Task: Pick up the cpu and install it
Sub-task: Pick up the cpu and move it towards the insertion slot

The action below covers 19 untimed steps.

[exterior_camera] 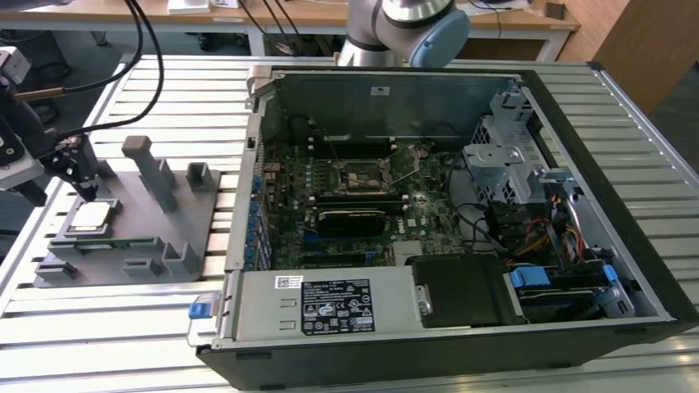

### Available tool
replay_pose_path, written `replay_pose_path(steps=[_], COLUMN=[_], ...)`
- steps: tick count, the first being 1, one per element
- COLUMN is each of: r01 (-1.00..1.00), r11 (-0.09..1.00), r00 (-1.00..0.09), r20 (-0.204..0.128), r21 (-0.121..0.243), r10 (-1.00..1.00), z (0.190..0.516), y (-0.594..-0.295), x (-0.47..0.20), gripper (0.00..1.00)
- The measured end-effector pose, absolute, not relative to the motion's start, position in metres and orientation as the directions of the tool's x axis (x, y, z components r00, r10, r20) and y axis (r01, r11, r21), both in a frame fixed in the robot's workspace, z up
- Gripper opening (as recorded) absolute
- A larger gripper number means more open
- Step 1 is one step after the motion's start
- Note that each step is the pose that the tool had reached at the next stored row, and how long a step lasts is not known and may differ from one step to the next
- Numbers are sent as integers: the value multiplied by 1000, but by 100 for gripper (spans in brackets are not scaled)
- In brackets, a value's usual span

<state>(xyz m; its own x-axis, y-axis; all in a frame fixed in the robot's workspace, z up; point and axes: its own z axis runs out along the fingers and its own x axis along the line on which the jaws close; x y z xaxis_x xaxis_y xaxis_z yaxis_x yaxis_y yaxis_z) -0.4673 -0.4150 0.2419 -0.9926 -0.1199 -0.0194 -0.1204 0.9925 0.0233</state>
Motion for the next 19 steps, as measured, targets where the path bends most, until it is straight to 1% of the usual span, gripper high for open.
replay_pose_path(steps=[11,19], r01=[-120,-120], r11=[993,993], r00=[-993,-993], r20=[-19,-19], r21=[23,23], r10=[-120,-119], z=[228,224], y=[-412,-412], x=[-469,-469], gripper=[64,64])
